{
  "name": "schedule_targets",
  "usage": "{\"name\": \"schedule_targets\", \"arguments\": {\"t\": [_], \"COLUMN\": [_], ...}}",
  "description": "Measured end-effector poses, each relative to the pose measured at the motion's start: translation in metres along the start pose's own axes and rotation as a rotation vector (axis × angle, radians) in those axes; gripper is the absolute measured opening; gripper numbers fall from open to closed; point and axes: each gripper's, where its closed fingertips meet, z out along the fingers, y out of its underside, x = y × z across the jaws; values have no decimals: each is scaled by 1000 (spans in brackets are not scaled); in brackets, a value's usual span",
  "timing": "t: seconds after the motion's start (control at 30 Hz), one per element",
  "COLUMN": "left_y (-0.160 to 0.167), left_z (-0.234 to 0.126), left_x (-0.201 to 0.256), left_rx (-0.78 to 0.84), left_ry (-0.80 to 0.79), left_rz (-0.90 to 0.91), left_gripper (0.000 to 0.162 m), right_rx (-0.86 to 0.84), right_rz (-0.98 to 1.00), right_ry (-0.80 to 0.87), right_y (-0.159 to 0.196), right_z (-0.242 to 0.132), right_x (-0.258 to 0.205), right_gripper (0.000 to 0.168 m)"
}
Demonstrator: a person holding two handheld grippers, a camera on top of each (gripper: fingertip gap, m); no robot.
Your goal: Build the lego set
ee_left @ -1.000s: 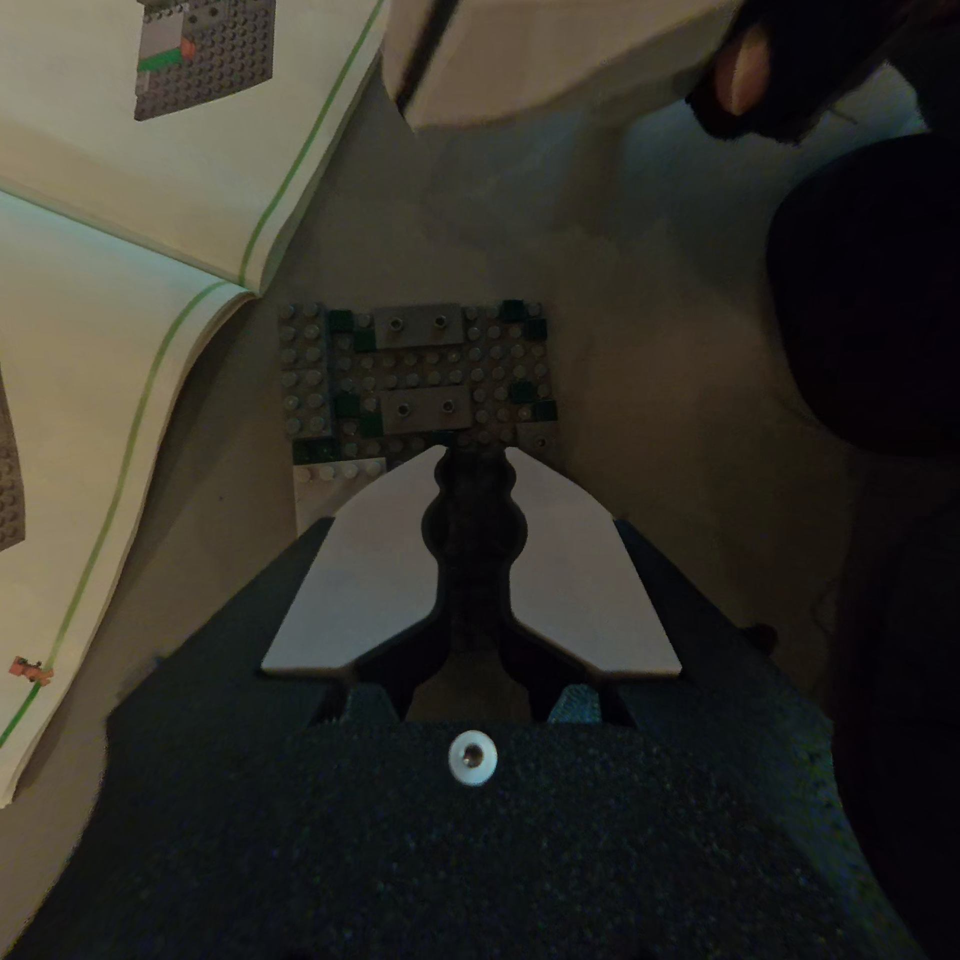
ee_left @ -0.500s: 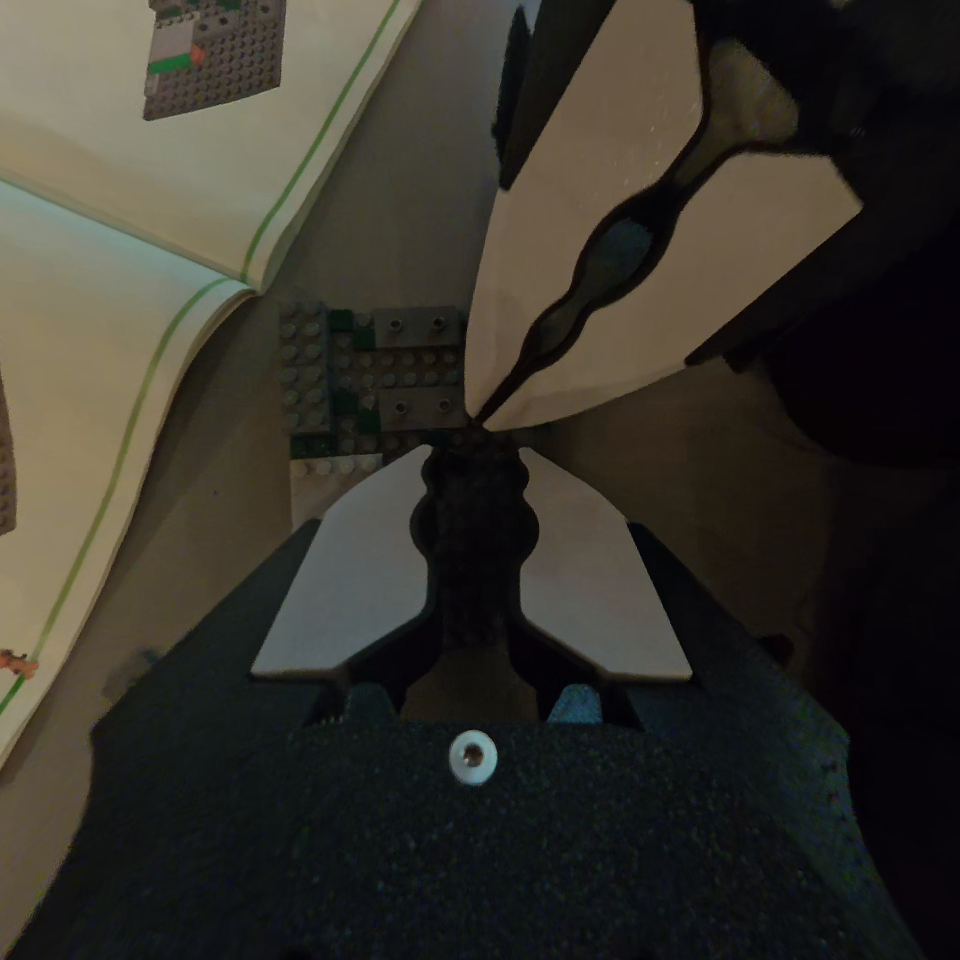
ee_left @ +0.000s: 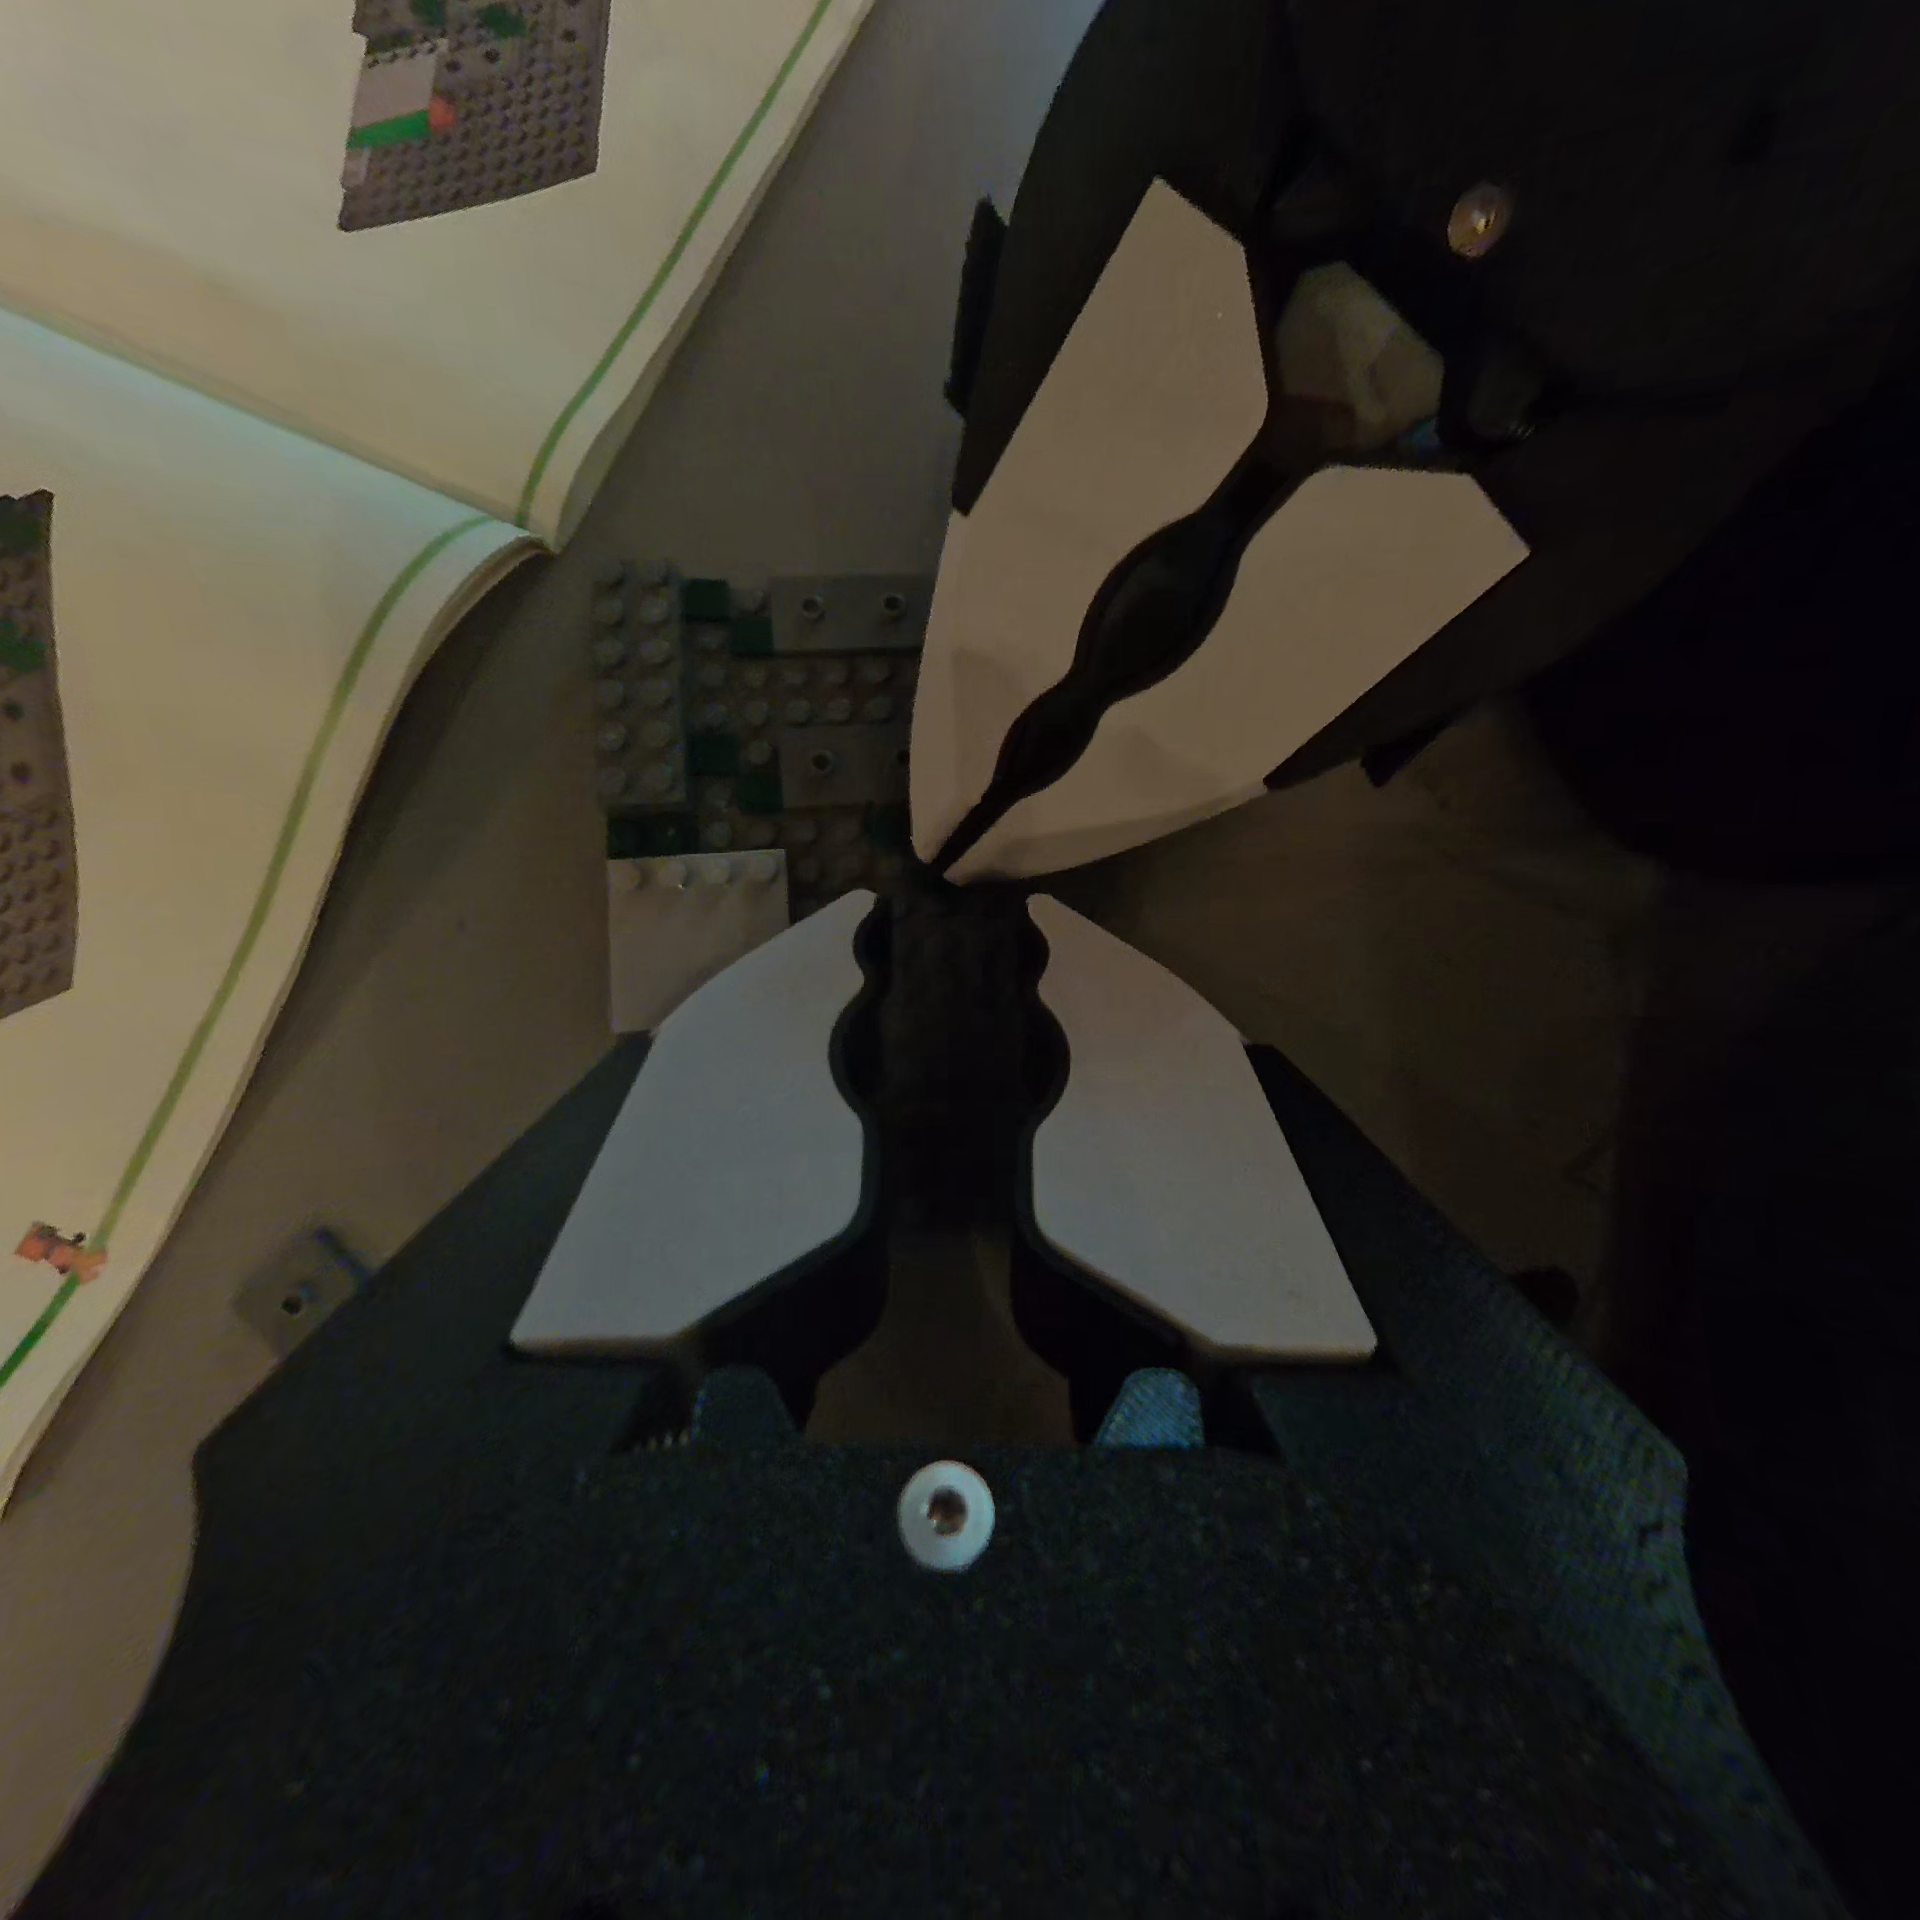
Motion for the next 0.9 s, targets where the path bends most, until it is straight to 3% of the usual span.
{"name": "schedule_targets", "arguments": {"t": [0.9], "left_y": [2], "left_z": [-8], "left_x": [-7], "left_rx": [37], "left_ry": [2], "left_rz": [13], "left_gripper": [20], "right_rx": [-127], "right_rz": [-134], "right_ry": [-58], "right_y": [5], "right_z": [0], "right_x": [1], "right_gripper": [6]}}
